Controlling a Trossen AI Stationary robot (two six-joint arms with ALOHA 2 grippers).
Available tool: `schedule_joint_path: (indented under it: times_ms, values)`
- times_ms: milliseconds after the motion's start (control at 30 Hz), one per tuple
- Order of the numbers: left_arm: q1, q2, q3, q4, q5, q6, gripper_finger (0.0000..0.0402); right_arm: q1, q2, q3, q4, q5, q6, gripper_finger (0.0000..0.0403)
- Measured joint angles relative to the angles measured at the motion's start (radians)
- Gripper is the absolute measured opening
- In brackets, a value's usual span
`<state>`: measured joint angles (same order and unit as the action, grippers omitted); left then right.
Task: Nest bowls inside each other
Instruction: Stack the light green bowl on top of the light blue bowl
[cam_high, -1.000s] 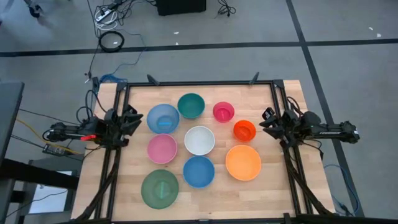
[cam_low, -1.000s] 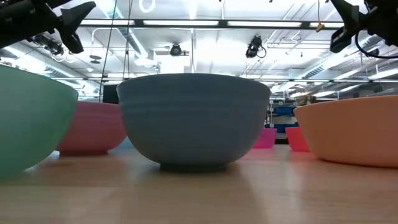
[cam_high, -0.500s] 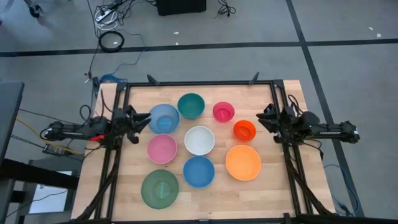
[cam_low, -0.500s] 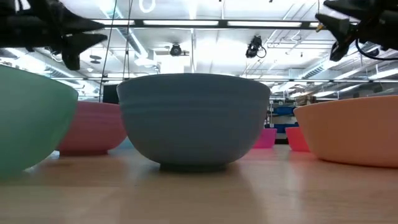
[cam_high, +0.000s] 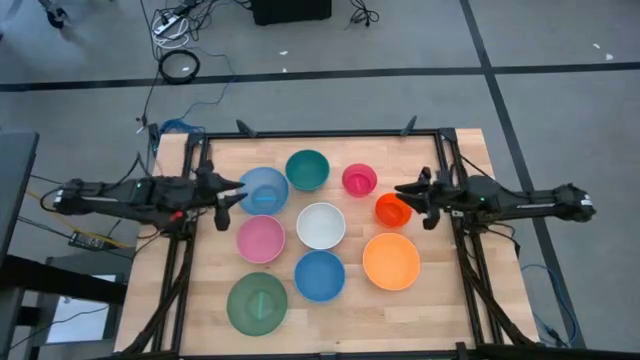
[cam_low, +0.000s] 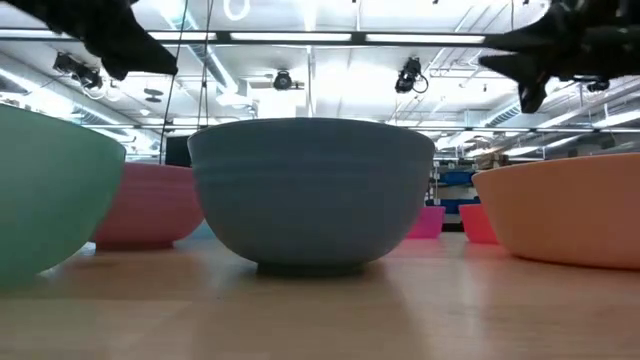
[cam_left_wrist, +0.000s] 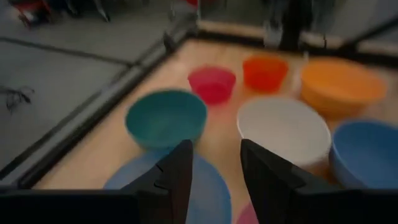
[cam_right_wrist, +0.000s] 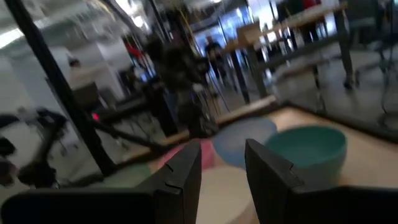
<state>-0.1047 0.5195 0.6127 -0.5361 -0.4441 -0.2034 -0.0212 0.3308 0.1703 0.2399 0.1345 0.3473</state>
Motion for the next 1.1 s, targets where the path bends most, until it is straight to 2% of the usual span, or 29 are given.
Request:
schedule_joint_path:
  times_ms: [233,433,567,700,867,1100]
  values:
    - [0.000,0.192,0.159,-0.231,0.171,-0.075,0.0145,0.000,0.202,0.161,-0.189,0.023,-0.008,0.0114]
    - [-0.021,0.281,0.190,-0.394,0.446,-0.288,0.0145,0.022,0.304,0.287,-0.301,0.023,-0.024,0.0114]
    - [-0.095,0.324,0.191,-0.471,0.544,-0.428,0.0145,0.065,0.319,0.364,-0.362,0.095,-0.056,0.0114]
    - [-0.190,0.357,0.192,-0.431,0.587,-0.532,0.0145,0.135,0.325,0.437,-0.515,0.277,-0.080,0.0114]
    - [-0.309,0.410,0.192,-0.377,0.631,-0.691,0.0145,0.234,0.324,0.480,-0.566,0.427,-0.082,0.0114]
    - [-0.474,0.550,0.192,-0.308,0.550,-0.793,0.0145,0.355,0.370,0.485,-0.574,0.653,-0.080,0.0114]
